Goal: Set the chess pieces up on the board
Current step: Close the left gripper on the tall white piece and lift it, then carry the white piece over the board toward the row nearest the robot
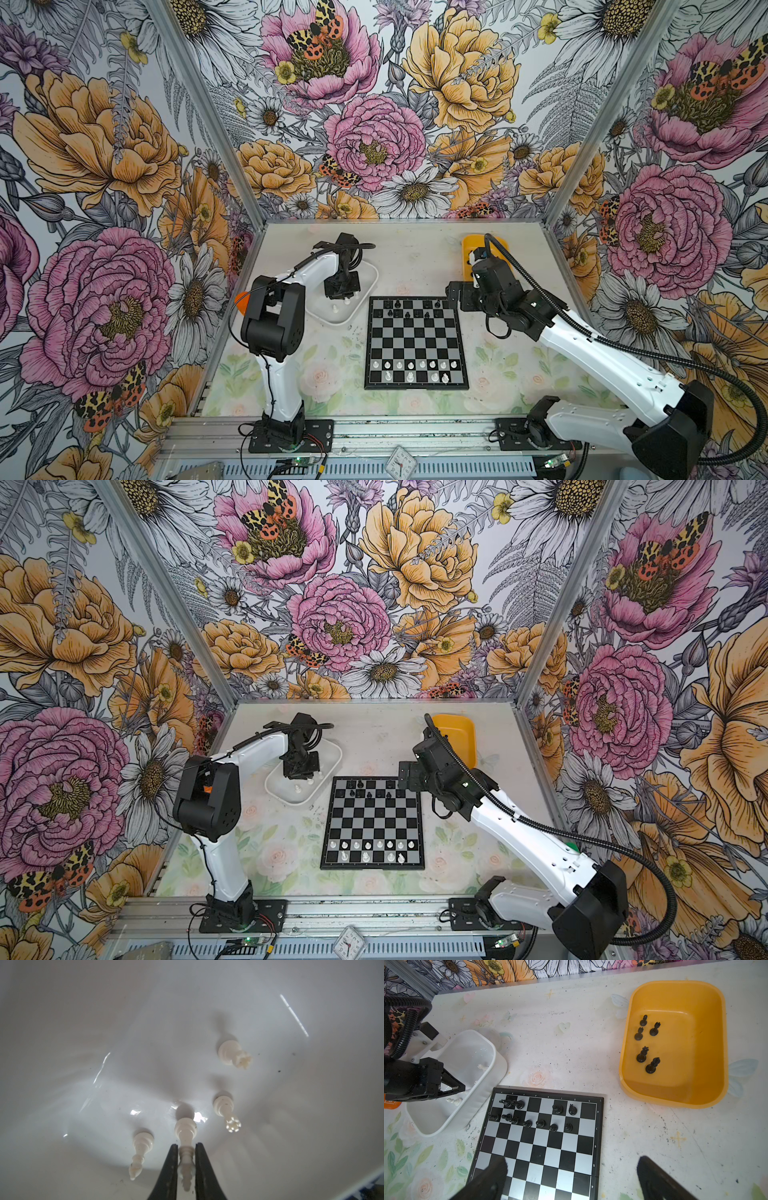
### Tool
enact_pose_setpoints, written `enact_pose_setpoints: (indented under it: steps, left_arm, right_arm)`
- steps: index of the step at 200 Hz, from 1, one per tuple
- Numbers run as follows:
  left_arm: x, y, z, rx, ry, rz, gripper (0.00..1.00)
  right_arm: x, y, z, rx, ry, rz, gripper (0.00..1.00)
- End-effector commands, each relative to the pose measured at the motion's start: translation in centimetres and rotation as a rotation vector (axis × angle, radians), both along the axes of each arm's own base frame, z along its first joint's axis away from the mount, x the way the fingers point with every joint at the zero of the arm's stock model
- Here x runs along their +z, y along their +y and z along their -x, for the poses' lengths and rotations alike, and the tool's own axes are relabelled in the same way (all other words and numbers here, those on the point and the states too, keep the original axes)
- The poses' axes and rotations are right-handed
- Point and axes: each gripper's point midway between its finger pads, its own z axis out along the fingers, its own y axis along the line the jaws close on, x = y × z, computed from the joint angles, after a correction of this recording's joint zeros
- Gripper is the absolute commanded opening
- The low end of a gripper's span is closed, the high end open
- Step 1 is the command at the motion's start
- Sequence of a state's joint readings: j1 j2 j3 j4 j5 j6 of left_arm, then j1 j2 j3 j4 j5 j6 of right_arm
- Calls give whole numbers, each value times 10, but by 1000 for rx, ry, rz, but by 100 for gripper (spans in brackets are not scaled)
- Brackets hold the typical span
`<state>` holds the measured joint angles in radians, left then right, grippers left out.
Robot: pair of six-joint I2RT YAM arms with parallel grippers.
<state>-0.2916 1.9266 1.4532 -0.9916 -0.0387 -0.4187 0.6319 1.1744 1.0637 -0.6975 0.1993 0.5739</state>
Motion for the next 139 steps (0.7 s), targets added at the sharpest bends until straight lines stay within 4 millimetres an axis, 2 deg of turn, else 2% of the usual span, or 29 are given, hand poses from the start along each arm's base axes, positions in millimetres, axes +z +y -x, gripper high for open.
enact_pose_setpoints:
  steps: [1,23,30,32,35,60,103,139]
  left_arm:
    - [34,-11,-6,-31,-64,29,9]
    - [56,-26,1,-56,-94,38,9]
    - [58,-33,5,-65,-90,40,9]
    - [69,-34,6,-67,-115,49,9]
    - [74,-39,8,-75,-126,54,9]
    - [98,-67,29,-104,-164,79,9]
    - [124,-119,92,-152,-197,112,9]
    - [129,-150,156,-174,-216,149,10]
  right_arm:
    - [10,-6,5,-24,-33,-16,100]
    - [12,-14,14,-30,-39,-14,100]
    - [12,-17,18,-30,-40,-15,100]
    - [12,-17,19,-29,-42,-16,100]
    - [12,-19,21,-30,-43,-15,100]
    - [11,-30,37,-28,-36,-21,100]
    - [15,-51,76,-15,-18,-55,100]
    - [22,-68,104,-1,2,-53,100]
